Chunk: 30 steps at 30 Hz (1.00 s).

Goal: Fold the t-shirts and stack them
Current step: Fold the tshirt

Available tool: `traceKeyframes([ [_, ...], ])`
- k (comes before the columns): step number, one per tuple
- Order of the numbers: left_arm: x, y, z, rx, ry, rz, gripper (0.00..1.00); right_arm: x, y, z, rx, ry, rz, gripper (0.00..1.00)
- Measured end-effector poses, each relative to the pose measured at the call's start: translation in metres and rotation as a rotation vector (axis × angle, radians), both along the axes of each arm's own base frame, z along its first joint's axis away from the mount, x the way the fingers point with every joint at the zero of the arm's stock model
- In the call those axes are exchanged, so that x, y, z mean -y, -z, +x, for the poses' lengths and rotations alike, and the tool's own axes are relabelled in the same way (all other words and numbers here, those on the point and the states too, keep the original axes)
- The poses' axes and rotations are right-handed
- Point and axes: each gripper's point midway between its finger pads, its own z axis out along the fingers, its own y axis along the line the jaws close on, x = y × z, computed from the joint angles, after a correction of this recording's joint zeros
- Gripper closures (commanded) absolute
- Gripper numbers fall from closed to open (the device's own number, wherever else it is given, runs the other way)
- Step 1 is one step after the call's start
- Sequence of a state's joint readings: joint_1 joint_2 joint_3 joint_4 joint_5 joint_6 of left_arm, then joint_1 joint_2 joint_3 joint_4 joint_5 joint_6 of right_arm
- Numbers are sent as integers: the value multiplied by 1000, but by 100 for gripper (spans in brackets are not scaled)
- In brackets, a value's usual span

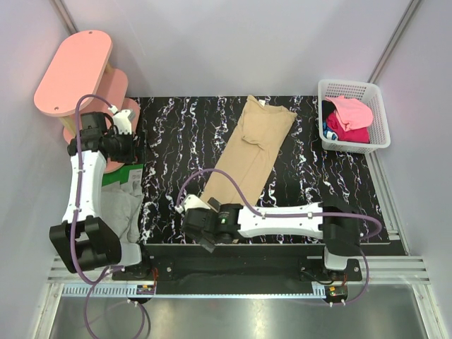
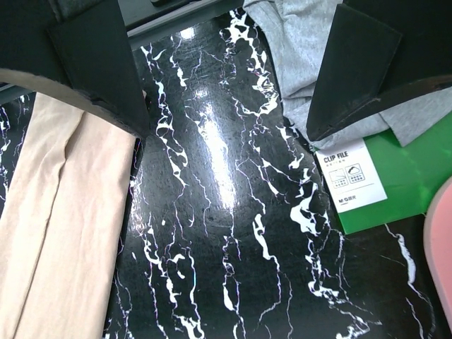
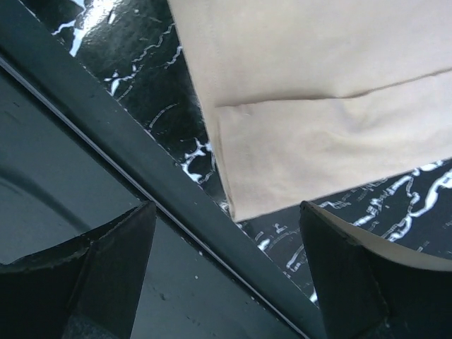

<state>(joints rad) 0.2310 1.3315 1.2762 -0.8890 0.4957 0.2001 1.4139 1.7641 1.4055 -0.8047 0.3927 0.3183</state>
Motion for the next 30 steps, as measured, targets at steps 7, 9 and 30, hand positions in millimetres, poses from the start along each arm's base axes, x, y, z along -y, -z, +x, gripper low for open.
traceKeyframes([
  [7,0,8,2,-31,-7,-15,1,-14,45,-7,-20,-21,-65,18],
  [9,0,8,2,-31,-7,-15,1,-15,54,-7,-23,-21,-81,19],
  [30,1,8,2,-31,-4,-17,1,-25,78,23,-44,36,-65,31],
])
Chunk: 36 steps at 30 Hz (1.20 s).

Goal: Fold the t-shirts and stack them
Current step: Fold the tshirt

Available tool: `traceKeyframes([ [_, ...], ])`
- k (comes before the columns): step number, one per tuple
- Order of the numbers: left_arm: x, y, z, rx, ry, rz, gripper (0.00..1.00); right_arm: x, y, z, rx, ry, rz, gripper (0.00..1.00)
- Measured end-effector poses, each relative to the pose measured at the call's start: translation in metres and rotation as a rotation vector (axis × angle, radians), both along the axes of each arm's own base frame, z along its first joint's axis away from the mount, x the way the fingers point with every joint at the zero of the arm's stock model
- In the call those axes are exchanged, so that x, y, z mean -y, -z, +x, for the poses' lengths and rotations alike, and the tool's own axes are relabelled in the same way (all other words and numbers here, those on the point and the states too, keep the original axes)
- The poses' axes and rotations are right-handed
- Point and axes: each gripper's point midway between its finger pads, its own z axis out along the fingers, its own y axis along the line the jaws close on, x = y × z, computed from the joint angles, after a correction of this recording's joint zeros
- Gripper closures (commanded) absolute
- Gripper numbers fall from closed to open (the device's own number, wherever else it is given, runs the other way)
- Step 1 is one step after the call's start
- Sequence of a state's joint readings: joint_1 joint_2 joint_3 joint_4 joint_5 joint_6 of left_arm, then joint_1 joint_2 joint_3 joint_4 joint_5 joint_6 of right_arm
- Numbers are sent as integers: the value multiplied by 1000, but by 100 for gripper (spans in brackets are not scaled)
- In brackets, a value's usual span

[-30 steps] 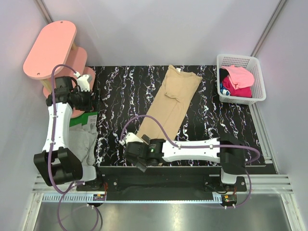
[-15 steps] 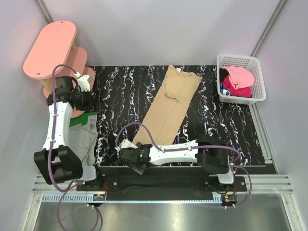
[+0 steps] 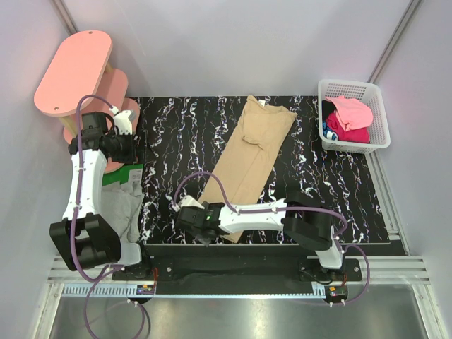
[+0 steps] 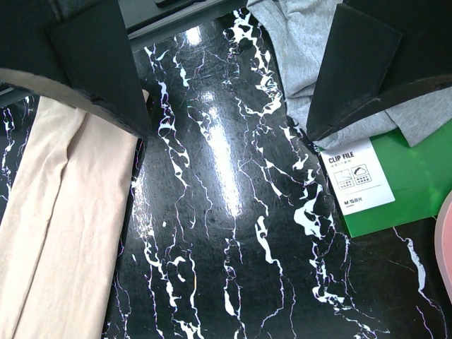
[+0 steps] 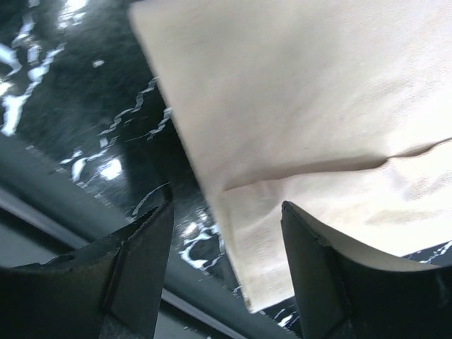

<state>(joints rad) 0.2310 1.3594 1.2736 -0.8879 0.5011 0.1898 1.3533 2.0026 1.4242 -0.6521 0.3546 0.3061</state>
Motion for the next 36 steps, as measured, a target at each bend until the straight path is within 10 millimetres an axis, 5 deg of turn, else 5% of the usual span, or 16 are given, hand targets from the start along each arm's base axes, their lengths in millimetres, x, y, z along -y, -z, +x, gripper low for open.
traceKeyframes([
  [19,0,1,0,-2,0,0,1,-6,7,12,-16,22,36,46],
  [26,0,1,0,-2,0,0,1,-9,9,11,-27,48,53,60],
  [30,0,1,0,-2,0,0,1,-10,11,11,-29,66,61,95],
  [36,0,0,0,-2,0,0,1,-8,12,14,-24,84,58,100],
])
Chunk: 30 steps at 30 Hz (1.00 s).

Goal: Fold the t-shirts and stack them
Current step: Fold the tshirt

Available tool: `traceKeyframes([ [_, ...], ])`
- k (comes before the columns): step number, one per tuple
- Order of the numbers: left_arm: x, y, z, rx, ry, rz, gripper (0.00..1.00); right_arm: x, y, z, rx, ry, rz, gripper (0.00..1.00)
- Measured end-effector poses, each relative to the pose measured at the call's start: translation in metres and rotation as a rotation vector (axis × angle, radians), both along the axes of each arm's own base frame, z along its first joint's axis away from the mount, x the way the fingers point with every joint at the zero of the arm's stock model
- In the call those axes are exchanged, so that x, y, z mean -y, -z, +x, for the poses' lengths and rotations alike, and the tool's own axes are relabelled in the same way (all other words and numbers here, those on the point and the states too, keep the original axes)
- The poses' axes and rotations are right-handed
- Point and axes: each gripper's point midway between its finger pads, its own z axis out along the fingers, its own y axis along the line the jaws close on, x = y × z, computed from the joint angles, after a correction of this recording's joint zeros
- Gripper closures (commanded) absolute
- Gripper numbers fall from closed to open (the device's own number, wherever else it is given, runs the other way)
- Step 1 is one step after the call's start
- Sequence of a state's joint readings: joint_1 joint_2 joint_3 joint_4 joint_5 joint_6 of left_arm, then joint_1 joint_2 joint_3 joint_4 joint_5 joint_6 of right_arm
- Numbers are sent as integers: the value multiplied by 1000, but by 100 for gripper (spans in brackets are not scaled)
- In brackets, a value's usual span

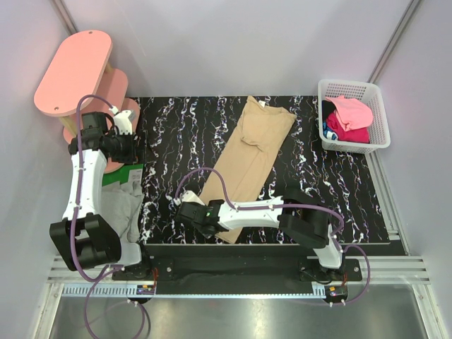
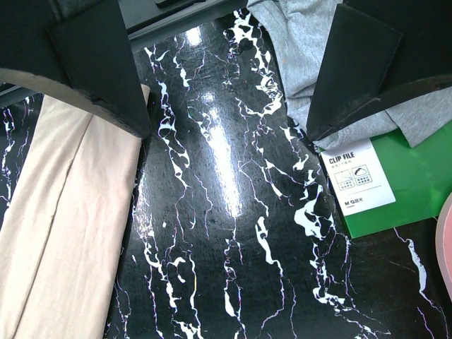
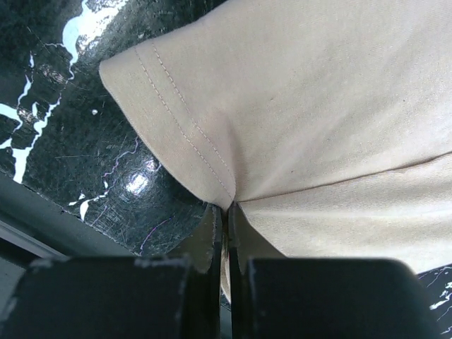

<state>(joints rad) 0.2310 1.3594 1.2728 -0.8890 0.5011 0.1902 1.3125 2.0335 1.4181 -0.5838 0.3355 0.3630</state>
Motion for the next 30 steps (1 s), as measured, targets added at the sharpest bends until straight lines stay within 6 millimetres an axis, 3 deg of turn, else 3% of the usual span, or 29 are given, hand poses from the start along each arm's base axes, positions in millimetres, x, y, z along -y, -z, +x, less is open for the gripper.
traceKeyframes([
  [9,0,-1,0,2,0,1,1,0,-3,-1,-18,-1,-16,100],
  [14,0,-1,0,2,0,0,1,4,-15,-15,-74,-31,-64,100],
  [18,0,-2,1,4,0,1,1,-16,-45,-38,-101,-93,-29,100],
  [24,-1,-7,3,18,0,4,1,-42,-104,-76,-143,-191,108,100],
  [27,-1,-10,4,26,0,6,1,-40,-127,-78,-149,-198,156,100],
  [30,-1,-12,5,32,1,6,1,-31,-136,-66,-162,-173,177,100],
])
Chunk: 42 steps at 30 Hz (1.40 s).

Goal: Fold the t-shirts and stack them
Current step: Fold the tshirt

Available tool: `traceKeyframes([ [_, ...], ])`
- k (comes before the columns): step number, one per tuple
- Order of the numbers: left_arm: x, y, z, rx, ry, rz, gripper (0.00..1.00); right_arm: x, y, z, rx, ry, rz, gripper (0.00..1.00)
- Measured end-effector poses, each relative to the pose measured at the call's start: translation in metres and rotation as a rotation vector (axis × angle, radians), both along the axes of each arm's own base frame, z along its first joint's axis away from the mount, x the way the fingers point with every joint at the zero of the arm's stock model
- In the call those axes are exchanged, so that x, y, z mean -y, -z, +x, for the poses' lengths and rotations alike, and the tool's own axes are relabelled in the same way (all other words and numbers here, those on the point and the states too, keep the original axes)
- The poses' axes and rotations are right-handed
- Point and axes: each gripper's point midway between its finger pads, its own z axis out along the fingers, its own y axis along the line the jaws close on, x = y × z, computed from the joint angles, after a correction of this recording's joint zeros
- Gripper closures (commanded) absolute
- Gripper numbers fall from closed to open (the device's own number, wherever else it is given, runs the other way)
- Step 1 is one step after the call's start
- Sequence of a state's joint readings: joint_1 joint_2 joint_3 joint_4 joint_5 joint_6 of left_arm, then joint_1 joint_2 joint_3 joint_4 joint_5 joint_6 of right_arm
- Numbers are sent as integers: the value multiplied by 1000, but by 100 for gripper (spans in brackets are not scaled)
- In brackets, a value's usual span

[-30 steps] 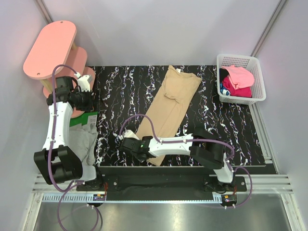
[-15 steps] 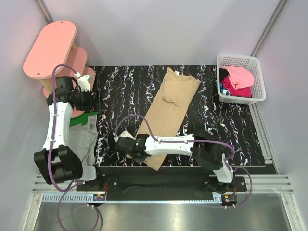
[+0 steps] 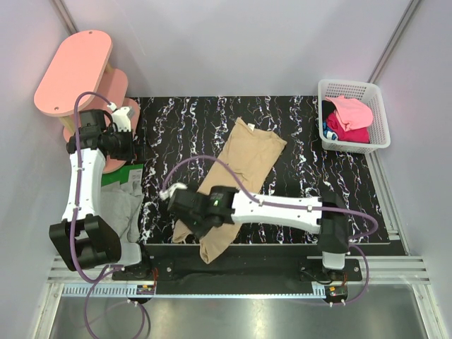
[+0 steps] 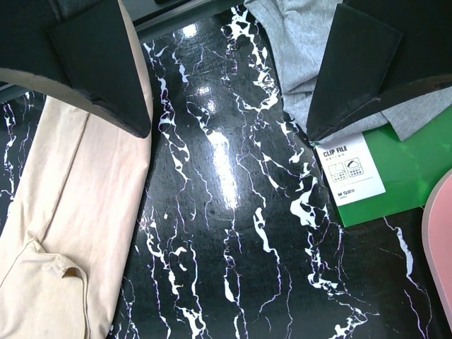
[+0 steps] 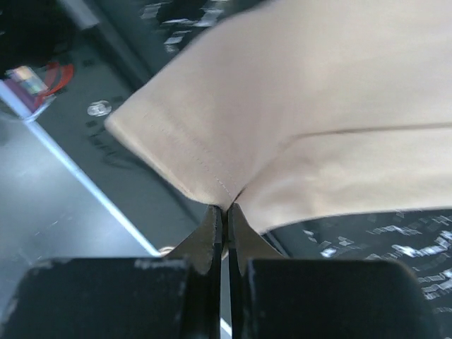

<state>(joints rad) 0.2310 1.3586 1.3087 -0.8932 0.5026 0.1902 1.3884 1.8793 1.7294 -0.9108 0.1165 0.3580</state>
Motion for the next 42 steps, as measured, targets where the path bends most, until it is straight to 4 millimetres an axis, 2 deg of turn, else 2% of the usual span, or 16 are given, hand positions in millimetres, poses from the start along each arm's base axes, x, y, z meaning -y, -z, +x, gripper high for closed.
traceKeyframes([
  [2,0,0,0,1,1,-1,1,13,1,21,-17,44,-3,100],
  [7,1,0,0,1,2,-3,1,54,8,99,-32,213,-22,100],
  [9,1,-1,0,2,3,-4,1,66,9,121,-25,256,-25,100],
  [18,3,-6,1,13,11,-13,1,81,13,159,-20,284,-21,100],
  [24,4,-6,2,13,16,-16,1,83,38,180,-41,296,-55,100],
  [31,3,-5,2,19,29,-6,1,102,63,214,-86,363,-88,98],
  [32,3,-5,2,20,30,-5,1,105,66,219,-92,374,-89,94],
  [33,3,-5,1,20,32,-4,1,108,68,224,-99,385,-89,86],
  [34,3,-5,1,19,33,-4,1,110,70,230,-106,394,-85,64],
  [36,3,-5,0,16,35,-3,1,111,73,241,-124,412,-70,42],
  [37,3,-5,0,15,37,-2,1,113,74,247,-125,419,-68,23],
  [38,3,-4,-1,12,40,-2,1,114,75,254,-121,427,-65,15],
  [40,4,-3,-3,8,45,0,1,121,77,266,-103,456,-75,6],
  [42,4,-3,-4,4,50,2,1,133,75,281,-61,505,-106,6],
])
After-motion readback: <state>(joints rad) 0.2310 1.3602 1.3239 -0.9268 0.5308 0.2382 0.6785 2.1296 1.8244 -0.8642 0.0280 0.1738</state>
